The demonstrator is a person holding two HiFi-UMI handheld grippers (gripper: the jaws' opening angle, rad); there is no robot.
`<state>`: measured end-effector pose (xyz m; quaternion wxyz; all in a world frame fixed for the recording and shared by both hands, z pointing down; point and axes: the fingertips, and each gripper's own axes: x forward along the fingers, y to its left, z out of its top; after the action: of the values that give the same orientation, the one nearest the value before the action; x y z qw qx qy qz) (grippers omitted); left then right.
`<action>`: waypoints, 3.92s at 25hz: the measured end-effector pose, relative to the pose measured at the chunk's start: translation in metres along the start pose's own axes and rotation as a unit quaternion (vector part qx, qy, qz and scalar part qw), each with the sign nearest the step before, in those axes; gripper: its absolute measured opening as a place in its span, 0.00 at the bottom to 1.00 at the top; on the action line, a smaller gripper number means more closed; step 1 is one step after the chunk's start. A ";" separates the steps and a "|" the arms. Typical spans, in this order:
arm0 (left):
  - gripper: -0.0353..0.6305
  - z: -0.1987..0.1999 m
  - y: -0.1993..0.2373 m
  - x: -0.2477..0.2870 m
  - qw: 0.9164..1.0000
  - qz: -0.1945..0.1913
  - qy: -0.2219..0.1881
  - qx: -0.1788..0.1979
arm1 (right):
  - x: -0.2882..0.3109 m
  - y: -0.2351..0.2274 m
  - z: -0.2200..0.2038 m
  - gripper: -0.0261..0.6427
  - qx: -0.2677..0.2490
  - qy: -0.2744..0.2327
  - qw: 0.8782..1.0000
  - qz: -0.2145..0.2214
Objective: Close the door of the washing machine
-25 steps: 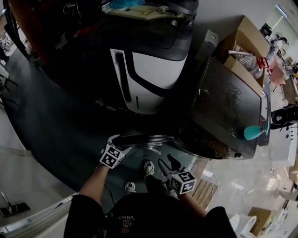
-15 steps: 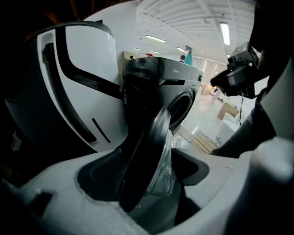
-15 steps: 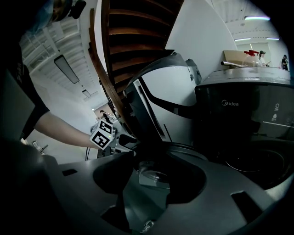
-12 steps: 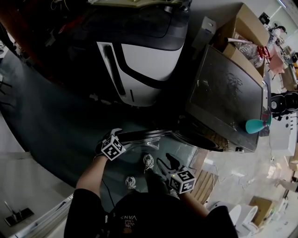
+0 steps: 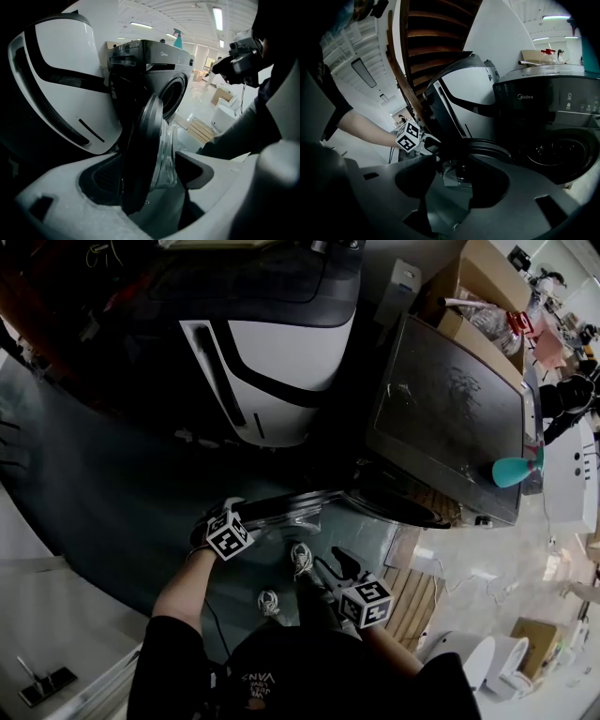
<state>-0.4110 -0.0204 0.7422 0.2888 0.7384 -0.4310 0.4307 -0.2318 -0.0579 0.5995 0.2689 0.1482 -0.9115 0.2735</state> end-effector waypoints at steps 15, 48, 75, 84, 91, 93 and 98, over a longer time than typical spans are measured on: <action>0.56 -0.016 -0.100 -0.005 0.999 -0.043 0.004 0.024 | -0.059 0.030 -0.053 0.34 0.052 -0.053 0.996 -0.055; 0.53 0.109 -0.348 0.055 0.984 -0.175 -0.015 0.040 | -0.250 -0.077 -0.165 0.33 0.146 -0.101 0.967 -0.184; 0.44 0.280 -0.389 0.140 0.983 -0.172 -0.060 -0.024 | -0.283 -0.243 -0.177 0.31 0.184 -0.085 0.962 -0.182; 0.39 0.328 -0.377 0.163 0.983 -0.161 -0.081 -0.045 | -0.281 -0.294 -0.177 0.30 0.197 -0.087 0.957 -0.193; 0.32 0.366 -0.360 0.182 0.984 -0.145 -0.090 -0.054 | -0.277 -0.337 -0.171 0.23 0.220 -0.102 0.946 -0.217; 0.29 0.377 -0.353 0.188 0.984 -0.140 -0.092 -0.053 | -0.275 -0.349 -0.167 0.19 0.232 -0.110 0.939 -0.228; 0.27 0.403 -0.338 0.200 0.985 -0.125 -0.104 -0.061 | -0.268 -0.379 -0.159 0.04 0.239 -0.124 0.931 -0.245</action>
<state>0.0957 -0.2636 0.7146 0.3391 0.8081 -0.3883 0.2848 0.2085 -0.2383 0.7172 0.1688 0.4600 -0.7805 0.3882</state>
